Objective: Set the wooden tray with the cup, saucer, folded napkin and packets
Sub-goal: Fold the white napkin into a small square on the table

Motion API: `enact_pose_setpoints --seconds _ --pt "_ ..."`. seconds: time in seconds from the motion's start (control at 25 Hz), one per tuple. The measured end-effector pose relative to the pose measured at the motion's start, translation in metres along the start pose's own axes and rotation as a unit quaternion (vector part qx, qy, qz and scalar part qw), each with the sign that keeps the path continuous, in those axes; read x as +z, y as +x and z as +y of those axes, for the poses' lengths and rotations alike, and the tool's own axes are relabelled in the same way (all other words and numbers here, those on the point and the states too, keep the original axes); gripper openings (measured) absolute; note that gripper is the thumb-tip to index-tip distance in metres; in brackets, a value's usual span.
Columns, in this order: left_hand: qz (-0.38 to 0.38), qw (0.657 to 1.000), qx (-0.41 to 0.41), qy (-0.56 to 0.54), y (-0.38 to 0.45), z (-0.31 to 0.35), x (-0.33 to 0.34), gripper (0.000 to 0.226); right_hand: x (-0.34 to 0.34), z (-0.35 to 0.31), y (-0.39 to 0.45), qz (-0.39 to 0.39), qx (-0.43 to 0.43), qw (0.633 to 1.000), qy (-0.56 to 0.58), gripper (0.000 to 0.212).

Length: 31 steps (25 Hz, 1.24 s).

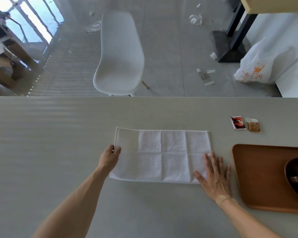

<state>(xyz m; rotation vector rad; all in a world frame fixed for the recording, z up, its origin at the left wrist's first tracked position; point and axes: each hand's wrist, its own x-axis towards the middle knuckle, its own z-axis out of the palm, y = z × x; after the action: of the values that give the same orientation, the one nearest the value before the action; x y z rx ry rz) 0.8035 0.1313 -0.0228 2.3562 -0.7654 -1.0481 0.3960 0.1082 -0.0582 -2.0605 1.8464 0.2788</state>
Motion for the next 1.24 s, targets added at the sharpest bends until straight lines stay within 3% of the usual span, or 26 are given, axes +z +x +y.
enact_pose_setpoints --seconds 0.36,0.56,0.88,1.08,1.24 --pt "0.013 0.998 0.061 -0.027 -0.016 -0.005 -0.060 0.029 0.027 -0.051 -0.022 0.031 -0.064 0.997 0.015 0.078" --pt "-0.083 0.990 0.049 -0.104 -0.043 0.020 -0.068 0.020 0.021 -0.026 -0.015 0.059 -0.064 0.996 0.009 0.074" --pt "-0.171 0.974 0.099 -0.110 -0.088 0.094 -0.007 0.036 0.014 0.008 -0.016 0.078 -0.030 0.996 -0.007 0.063" --pt "-0.214 0.968 0.082 -0.097 -0.097 0.122 0.049 0.016 0.017 0.011 -0.015 0.083 -0.028 0.996 -0.007 0.062" --pt "-0.242 0.964 0.075 -0.076 -0.098 0.132 0.096 0.013 0.024 0.014 -0.012 0.097 -0.038 0.995 -0.006 0.063"
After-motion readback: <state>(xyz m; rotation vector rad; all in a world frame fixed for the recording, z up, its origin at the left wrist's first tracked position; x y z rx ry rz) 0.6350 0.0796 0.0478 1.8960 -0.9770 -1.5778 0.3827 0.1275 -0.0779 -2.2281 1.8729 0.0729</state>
